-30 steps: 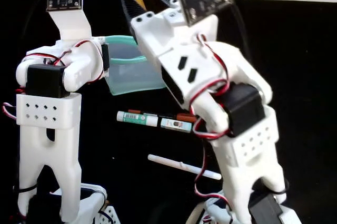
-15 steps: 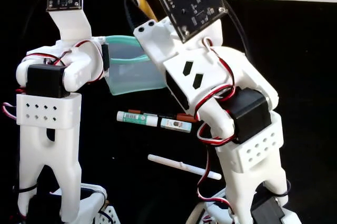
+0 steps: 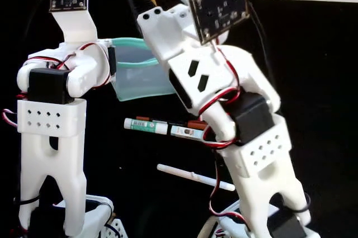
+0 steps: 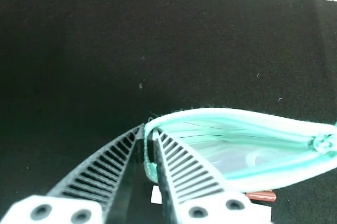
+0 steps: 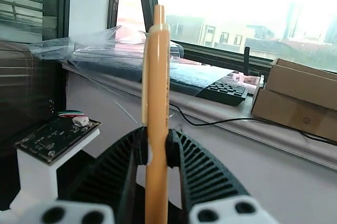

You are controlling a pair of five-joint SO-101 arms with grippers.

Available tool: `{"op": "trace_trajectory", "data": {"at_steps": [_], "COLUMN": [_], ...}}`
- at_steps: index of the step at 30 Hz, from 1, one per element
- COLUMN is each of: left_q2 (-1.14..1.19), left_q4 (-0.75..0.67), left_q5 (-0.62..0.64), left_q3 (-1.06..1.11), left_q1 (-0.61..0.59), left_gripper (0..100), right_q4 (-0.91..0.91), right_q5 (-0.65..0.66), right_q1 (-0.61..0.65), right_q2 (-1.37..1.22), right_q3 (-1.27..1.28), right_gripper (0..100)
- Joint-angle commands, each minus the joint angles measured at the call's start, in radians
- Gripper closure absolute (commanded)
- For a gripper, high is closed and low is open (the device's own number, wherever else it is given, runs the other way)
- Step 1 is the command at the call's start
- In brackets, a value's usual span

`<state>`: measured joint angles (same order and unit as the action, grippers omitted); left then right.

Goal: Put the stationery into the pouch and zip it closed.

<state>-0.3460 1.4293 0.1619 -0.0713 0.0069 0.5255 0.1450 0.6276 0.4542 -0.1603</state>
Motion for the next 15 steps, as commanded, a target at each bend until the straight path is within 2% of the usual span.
{"op": "trace_trajectory", "data": {"at_steps": [1,4,7,10,15], "left_q2": [0.008,0.008,0.008,0.008,0.008], "left_q4": [0.000,-0.002,-0.002,-0.002,0.002], "left_q5": [-0.003,-0.003,-0.003,-0.003,-0.003], "left_q3": [0.015,0.015,0.015,0.015,0.015], "left_q1": [-0.013,-0.013,-0.013,-0.013,-0.013], "left_gripper": [99,99,99,99,99], "right_q4": [-0.275,-0.522,-0.653,-0.697,-0.690], "right_q5": [-0.012,-0.011,-0.011,-0.018,-0.149], "right_q1": [0.007,0.007,0.010,0.012,0.012], "right_q2": [0.122,0.203,0.242,0.252,0.254], "right_q3": [0.269,0.490,0.634,0.688,0.691], "right_gripper": [99.3,99.3,99.3,99.3,99.3]}}
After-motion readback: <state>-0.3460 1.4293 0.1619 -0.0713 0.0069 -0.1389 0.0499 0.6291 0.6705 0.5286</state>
